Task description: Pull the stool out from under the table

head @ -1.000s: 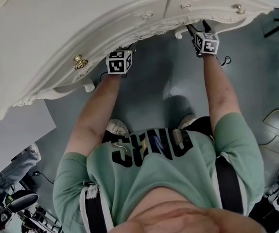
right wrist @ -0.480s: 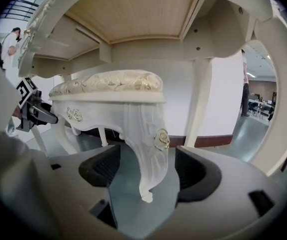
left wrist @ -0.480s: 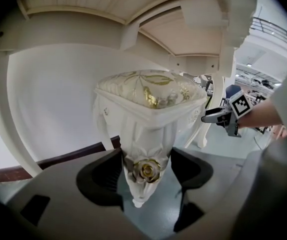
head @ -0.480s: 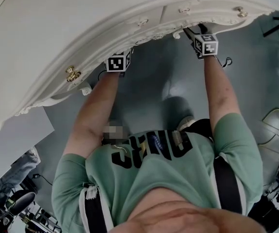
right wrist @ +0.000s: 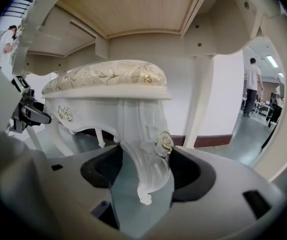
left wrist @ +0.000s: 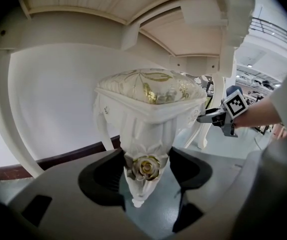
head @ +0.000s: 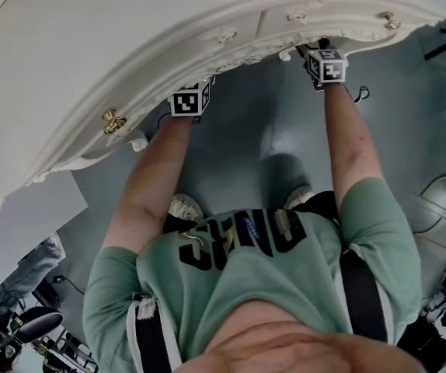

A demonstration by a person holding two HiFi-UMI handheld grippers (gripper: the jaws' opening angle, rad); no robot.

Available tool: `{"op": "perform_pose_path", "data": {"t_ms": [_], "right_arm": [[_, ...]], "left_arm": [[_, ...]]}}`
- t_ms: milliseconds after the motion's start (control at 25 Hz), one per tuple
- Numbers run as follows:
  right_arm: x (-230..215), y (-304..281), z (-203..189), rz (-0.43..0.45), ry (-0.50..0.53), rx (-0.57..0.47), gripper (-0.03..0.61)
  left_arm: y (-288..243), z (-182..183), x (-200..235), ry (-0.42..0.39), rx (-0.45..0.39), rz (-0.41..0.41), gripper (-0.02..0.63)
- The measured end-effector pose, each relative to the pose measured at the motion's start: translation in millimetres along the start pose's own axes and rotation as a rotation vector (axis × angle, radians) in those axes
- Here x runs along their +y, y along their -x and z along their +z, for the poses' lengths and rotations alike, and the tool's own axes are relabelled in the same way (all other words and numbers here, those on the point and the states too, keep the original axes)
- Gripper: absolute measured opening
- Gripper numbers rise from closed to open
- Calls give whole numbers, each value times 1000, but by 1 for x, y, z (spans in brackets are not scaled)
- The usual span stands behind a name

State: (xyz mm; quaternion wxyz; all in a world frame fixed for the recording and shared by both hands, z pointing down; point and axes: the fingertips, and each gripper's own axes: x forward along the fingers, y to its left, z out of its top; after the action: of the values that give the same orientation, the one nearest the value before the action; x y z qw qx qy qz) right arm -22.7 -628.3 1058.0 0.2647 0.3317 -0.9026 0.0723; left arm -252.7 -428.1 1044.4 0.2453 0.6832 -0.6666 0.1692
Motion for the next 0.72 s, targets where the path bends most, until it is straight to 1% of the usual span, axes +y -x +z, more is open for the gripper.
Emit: {"op": "perform_pose_path", "data": {"t_ms": [240, 280, 320, 640, 720], "right_arm": [[3, 23, -18, -40, 11, 24, 274], [3, 29, -23, -48, 18, 36, 250], [5, 37, -29, -54, 20, 48, 247], [27, 109, -81, -92, -32, 140, 238], [38, 134, -94, -95, -54, 166, 236]], "left_arm": [[5, -3, -4, -15, 38, -34, 293], [8, -5, -8, -22, 47, -45, 293], [11, -8, -12, -30, 56, -53, 293], [51, -54, -50, -120, 162, -85, 291], [68, -66, -62, -105, 190, -113, 291]]}}
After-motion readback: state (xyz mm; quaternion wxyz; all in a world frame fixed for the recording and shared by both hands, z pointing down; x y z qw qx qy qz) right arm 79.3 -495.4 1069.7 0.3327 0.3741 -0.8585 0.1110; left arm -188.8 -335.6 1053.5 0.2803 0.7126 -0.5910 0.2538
